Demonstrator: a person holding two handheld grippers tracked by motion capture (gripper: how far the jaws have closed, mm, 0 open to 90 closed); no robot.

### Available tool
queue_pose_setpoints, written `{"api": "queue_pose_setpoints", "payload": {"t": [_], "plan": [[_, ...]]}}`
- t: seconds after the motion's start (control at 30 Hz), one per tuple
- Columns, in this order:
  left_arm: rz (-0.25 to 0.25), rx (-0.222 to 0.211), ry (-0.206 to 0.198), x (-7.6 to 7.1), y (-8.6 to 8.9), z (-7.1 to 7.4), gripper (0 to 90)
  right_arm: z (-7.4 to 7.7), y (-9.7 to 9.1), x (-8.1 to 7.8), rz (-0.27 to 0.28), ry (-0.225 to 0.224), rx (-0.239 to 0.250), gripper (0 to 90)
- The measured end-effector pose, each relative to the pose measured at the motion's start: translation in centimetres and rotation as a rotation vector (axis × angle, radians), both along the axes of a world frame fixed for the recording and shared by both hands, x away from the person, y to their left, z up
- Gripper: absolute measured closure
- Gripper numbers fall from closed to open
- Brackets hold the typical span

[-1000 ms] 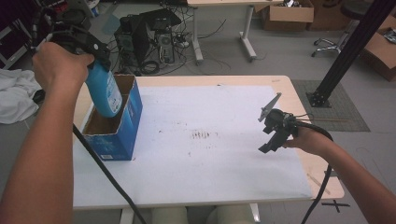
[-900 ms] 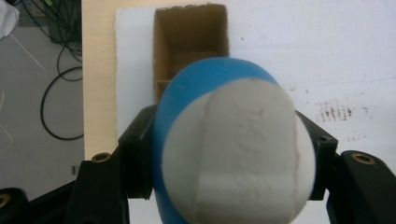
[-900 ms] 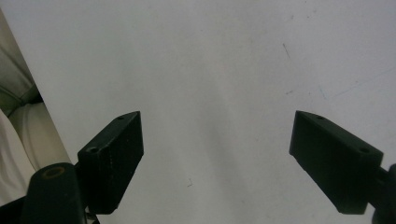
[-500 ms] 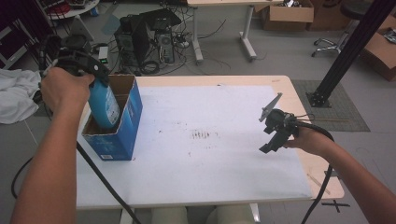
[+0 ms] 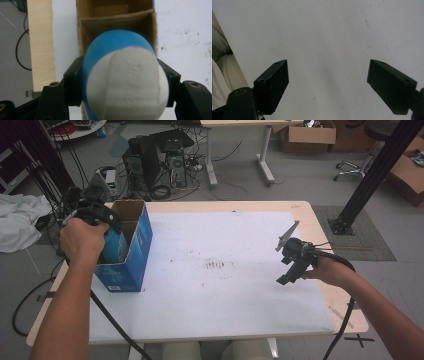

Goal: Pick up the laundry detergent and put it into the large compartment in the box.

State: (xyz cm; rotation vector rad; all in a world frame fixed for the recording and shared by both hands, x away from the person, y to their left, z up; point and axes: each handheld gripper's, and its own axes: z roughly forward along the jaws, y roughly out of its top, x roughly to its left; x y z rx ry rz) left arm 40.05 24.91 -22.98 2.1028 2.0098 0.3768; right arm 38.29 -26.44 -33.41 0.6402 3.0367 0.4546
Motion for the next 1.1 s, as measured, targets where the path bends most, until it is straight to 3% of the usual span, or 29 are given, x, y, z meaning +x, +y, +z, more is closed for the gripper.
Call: {"api": "queue_pose_setpoints", "payload": {"t": [0.4, 0.73, 1.1], "plan": [[-0.016, -0.001, 0.053, 0.3, 0.0, -3.3, 38.0, -0.5, 0.0, 0.0, -0.006, 0.012, -0.006, 17.4], [-0.027, 0.006, 0.081, 0.5, 0.0, -5.3, 38.0, -0.8, -0.1, 0.1, -0.014, 0.019, -0.007, 17.4], [-0.013, -0.007, 0.066, 0.4, 0.2, -5.4, 37.6, -0.9, 0.1, 0.1, -0.010, 0.020, -0.005, 17.4]]}}
